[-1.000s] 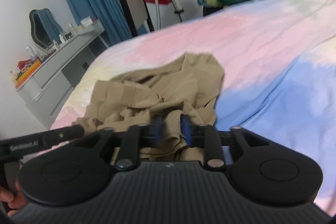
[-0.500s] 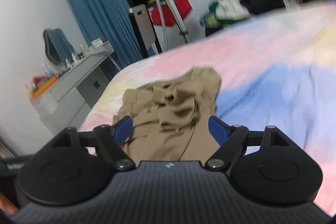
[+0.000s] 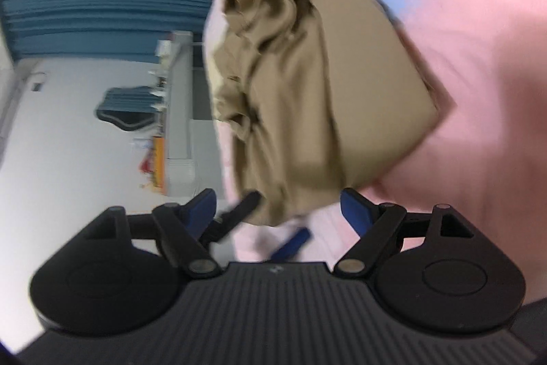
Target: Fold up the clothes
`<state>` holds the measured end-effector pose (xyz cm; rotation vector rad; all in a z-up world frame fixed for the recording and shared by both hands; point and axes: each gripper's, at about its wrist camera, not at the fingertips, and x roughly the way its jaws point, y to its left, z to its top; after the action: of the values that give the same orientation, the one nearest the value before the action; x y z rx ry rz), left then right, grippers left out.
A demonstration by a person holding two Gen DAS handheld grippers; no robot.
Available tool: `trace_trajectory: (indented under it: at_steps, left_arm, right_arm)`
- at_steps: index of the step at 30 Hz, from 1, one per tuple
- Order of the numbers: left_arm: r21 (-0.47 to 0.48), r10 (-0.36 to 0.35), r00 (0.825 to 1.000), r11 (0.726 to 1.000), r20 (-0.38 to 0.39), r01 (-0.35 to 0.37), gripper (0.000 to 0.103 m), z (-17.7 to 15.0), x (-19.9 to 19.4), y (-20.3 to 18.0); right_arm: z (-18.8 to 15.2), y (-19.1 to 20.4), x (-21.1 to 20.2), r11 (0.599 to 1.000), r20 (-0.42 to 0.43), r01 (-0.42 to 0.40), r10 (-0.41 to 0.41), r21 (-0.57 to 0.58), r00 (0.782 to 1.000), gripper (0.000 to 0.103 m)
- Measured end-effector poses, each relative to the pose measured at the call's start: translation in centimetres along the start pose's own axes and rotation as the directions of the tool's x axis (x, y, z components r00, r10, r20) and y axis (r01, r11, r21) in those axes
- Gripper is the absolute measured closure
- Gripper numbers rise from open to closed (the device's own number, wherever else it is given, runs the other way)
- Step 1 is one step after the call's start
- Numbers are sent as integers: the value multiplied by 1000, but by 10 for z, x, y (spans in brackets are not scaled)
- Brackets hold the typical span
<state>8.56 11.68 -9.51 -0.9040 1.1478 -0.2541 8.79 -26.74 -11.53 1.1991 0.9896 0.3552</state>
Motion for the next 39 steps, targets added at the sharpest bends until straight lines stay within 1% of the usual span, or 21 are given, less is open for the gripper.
trace_trajectory:
  at_steps: [1, 3, 4, 5, 6, 7, 8, 9, 11, 12, 13, 15, 18, 21, 24, 25, 28, 31, 34, 37, 39]
  left_arm:
    - [-20, -7, 1000, 1000, 15, 7, 15, 2, 0, 3]
    - [-56, -18, 999, 998, 41, 21, 20, 6, 2, 8]
    - [-67, -23, 999, 997, 48, 27, 27, 9, 3, 10]
    - [-71, -26, 998, 997, 54, 30, 34, 12, 4, 11]
    - [-69, -26, 998, 997, 60, 30, 38, 13, 6, 11]
    - [-67, -26, 997, 997, 68, 30, 43, 15, 7, 10]
    - [-62, -29, 997, 998, 79, 34, 48, 15, 7, 9]
    - [-52, -35, 995, 998, 91, 40, 52, 15, 6, 7]
    - [-15, -45, 992, 999, 118, 47, 72, 14, 2, 1]
    - [6, -49, 990, 999, 132, 48, 77, 13, 0, -3]
    - [24, -58, 988, 998, 142, 55, 85, 12, -3, -6]
    - [46, -88, 984, 996, 156, 81, 87, 11, -9, -14]
    - [53, -137, 974, 990, 179, 130, 90, 11, -25, -23]
    - [19, -204, 956, 979, 210, 204, 91, 15, -57, -37]
    - [44, -237, 938, 971, 252, 234, 92, 13, -90, -58]
    - [47, -244, 935, 969, 257, 241, 92, 9, -99, -61]
    - [47, -250, 935, 968, 250, 246, 92, -8, -119, -62]
    - [43, -225, 947, 974, 228, 221, 93, -39, -128, -48]
    - [15, -209, 957, 978, 202, 210, 93, -68, -130, -28]
    - [-22, -207, 961, 976, 182, 215, 93, -78, -128, -14]
    - [-44, -219, 960, 972, 172, 229, 92, -69, -125, -13]
  right_arm:
    - [-2, -2, 3, 1000, 0, 16, -16, 3, 1000, 21]
    - [2, -11, 4, 997, 43, 66, -67, 34, 997, 30]
    - [4, -16, 4, 995, 64, 90, -93, 50, 994, 33]
    - [6, -19, 1, 993, 92, 96, -102, 65, 991, 44]
    - [8, -21, -1, 992, 119, 102, -111, 79, 987, 55]
    - [10, -24, -4, 990, 146, 108, -121, 94, 982, 61]
    - [11, -22, -3, 990, 161, 118, -128, 72, 979, 69]
    - [12, -19, -1, 991, 175, 128, -135, 50, 975, 81]
    - [14, -15, 1, 989, 205, 149, -147, 7, 968, 87]
    - [16, -12, 2, 987, 219, 160, -153, -15, 964, 88]
    - [15, -8, 1, 987, 236, 153, -139, -43, 962, 89]
    - [14, 2, -5, 986, 273, 134, -101, -103, 957, 89]
    - [17, 21, -13, 987, 318, 87, -40, -133, 947, 90]
    - [21, 51, -32, 982, 343, 45, 21, -183, 939, 90]
    - [16, 84, -58, 969, 357, 7, 85, -247, 930, 91]
    - [12, 89, -66, 965, 362, 10, 89, -262, 928, 91]
    - [5, 97, -90, 959, 366, 17, 92, -282, 926, 91]
    - [-18, 82, -110, 965, 363, 36, 63, -261, 930, 91]
    - [-41, 62, -117, 969, 352, 54, 36, -242, 935, 91]
    - [-57, 47, -123, 973, 343, 58, 23, -224, 939, 91]
    - [-54, 48, -122, 978, 354, 53, 23, -204, 935, 91]
